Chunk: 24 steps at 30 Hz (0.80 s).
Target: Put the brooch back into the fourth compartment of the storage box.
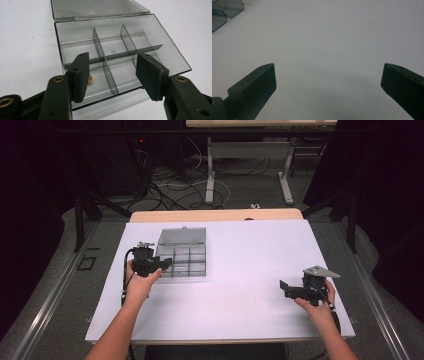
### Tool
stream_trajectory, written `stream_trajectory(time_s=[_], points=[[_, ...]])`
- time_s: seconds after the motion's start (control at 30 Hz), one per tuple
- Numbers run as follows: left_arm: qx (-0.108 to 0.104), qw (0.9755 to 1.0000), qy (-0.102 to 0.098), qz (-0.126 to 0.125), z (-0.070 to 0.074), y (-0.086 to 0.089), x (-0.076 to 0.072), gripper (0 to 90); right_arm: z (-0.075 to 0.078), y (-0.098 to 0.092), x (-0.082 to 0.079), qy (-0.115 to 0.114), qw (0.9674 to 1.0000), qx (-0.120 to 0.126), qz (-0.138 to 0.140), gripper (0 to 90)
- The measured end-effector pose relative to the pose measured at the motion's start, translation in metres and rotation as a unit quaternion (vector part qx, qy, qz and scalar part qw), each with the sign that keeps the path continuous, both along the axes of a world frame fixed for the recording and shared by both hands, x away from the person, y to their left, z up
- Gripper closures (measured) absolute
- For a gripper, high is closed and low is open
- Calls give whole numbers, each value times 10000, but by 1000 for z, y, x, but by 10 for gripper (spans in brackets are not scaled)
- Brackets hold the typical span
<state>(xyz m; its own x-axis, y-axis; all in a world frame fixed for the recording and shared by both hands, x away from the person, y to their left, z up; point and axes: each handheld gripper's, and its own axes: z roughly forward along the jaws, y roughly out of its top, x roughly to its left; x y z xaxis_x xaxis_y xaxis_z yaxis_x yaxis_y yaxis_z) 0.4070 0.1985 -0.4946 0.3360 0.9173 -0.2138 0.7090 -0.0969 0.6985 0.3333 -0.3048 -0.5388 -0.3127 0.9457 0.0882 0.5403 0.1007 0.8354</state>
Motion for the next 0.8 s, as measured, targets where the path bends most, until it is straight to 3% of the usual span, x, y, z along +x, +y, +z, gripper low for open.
stream_trajectory(time_s=[0.3,0.63,0.8], points=[[-68,9994,-283,-161,6,-3,-8,388,0,0,0,-1,10000,3,4,0],[-98,9971,-592,-464,19,-7,-18,340,0,0,0,1,10000,9,10,0],[24,9954,-658,-703,25,-6,-24,313,0,1,0,6,10000,4,3,0]])
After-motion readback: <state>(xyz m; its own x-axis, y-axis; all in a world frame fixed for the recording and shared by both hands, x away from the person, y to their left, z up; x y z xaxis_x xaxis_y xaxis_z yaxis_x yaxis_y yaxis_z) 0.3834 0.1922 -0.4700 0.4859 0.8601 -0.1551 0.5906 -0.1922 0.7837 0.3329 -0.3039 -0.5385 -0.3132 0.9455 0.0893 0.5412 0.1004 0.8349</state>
